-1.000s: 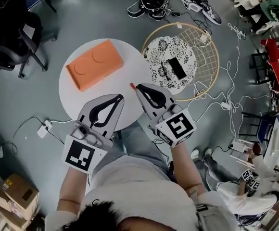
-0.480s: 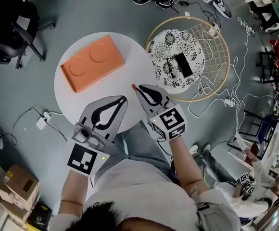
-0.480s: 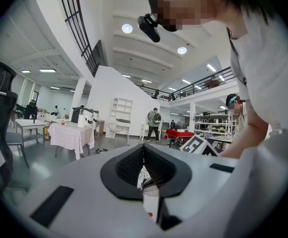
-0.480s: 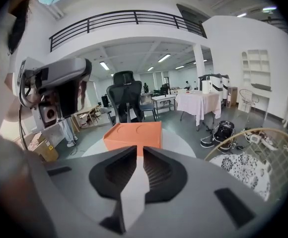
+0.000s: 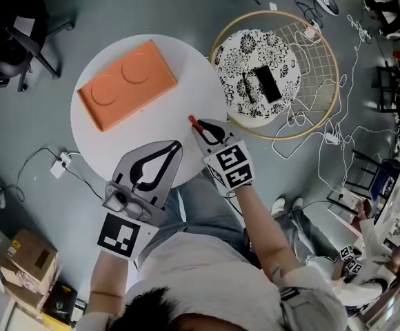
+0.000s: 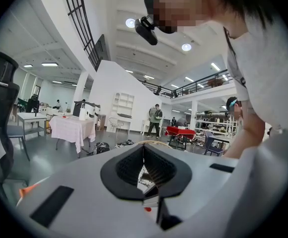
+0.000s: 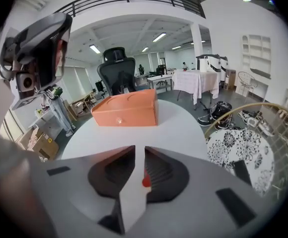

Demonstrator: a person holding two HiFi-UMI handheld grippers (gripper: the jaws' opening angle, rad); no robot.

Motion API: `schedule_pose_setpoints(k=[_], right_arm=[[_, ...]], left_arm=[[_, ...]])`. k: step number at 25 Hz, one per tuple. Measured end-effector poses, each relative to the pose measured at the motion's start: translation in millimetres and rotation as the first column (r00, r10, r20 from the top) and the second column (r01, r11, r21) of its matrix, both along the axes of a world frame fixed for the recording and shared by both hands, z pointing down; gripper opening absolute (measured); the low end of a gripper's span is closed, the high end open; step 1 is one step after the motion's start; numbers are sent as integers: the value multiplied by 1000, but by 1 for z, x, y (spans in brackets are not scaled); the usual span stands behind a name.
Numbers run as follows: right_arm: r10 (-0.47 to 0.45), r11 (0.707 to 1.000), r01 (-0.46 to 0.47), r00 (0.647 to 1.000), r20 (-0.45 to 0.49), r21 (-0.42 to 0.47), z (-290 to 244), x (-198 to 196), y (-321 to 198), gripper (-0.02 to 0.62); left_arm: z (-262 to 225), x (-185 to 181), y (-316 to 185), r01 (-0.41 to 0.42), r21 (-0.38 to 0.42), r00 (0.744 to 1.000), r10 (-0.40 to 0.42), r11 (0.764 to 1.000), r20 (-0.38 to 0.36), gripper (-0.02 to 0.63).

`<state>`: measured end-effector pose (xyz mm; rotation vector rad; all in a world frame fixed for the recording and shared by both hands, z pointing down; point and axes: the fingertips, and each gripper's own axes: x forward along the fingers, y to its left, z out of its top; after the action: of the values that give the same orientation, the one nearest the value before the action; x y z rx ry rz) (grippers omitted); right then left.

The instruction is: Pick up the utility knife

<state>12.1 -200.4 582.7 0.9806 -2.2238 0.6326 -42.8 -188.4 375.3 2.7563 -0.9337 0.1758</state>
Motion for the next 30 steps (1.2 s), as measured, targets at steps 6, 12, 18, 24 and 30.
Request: schedule_pose_setpoints(k=[6, 12, 18, 24, 30], right_arm=[[3, 998, -7, 998, -58, -58, 32, 4, 1, 64], [-18, 996, 3, 987, -159, -89, 54, 6, 1, 67], [-35, 997, 17, 971, -236, -74, 54, 6, 0, 74], [-32, 998, 14, 955, -295, -64, 55, 3, 0, 60], [4, 999, -14, 972, -234, -42, 46, 2, 6, 52]], left_arm=[[14, -5, 3, 21, -29, 1000, -20, 999, 24, 11], [20, -7, 4, 34, -41, 999, -33, 999, 30, 12], [21, -7, 3, 43, -46, 999, -42, 998, 31, 12], [20, -10, 6, 51, -43, 998, -50, 998, 28, 12], [15, -15, 12, 62, -38, 997, -61, 997, 42, 11]])
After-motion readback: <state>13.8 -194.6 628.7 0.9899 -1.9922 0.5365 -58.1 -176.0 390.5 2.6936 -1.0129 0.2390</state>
